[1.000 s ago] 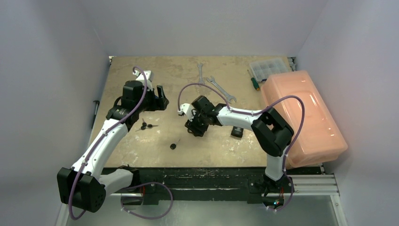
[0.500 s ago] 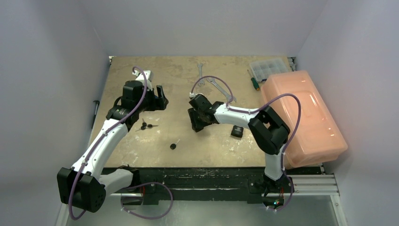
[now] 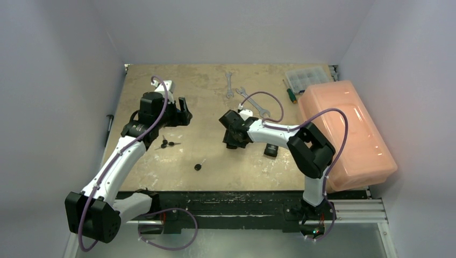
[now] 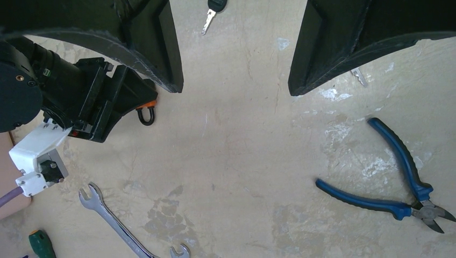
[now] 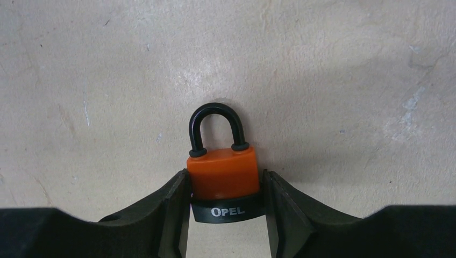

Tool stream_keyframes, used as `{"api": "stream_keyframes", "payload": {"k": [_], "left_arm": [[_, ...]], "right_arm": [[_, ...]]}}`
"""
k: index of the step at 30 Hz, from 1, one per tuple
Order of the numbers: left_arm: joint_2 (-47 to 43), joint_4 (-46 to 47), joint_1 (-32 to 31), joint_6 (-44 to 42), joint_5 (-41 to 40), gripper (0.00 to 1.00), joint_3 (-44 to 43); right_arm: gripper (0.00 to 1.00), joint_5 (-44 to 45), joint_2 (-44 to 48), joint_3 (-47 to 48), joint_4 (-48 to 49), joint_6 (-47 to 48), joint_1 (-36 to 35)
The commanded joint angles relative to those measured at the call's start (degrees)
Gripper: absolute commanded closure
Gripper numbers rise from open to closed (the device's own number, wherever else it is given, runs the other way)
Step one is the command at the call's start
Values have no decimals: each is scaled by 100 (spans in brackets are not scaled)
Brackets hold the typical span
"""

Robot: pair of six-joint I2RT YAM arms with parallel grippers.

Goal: Unlock with the key

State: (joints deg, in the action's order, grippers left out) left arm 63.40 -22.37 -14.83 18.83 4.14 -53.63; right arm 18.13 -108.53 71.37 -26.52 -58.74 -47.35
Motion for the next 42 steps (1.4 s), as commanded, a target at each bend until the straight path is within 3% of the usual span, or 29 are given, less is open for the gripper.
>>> {"api": "stream_keyframes", "payload": {"k": [1,6,13,15,21,29,38,42], "left_arm": [[-151,31,-38,-90,-97,25,-26],[-161,31,-38,-83,-115,25,-25],[-169,31,-38,-90,-139,25,-27],[-176,24,-38,-90,-169,25,-26],[-241,-30,-38,-86,-392,25,-35],[-472,-254,-38,8,-1582,19,-143],[-883,-829,-29,659,-3922,5,-306],[-1099,-966,-29,839,-4431,1,-336]], "right_arm": [[86,97,179,-222,-184,-524,-2],[46,43,321,-363,21,-482,-2],[14,157,505,-350,55,-290,-2],[10,263,586,-298,12,-184,-2],[9,688,1103,-240,135,431,-2],[11,309,1808,-619,1060,2047,-88],[12,-855,1214,142,1495,3609,-496],[11,-1313,658,664,1677,4704,-846]]}}
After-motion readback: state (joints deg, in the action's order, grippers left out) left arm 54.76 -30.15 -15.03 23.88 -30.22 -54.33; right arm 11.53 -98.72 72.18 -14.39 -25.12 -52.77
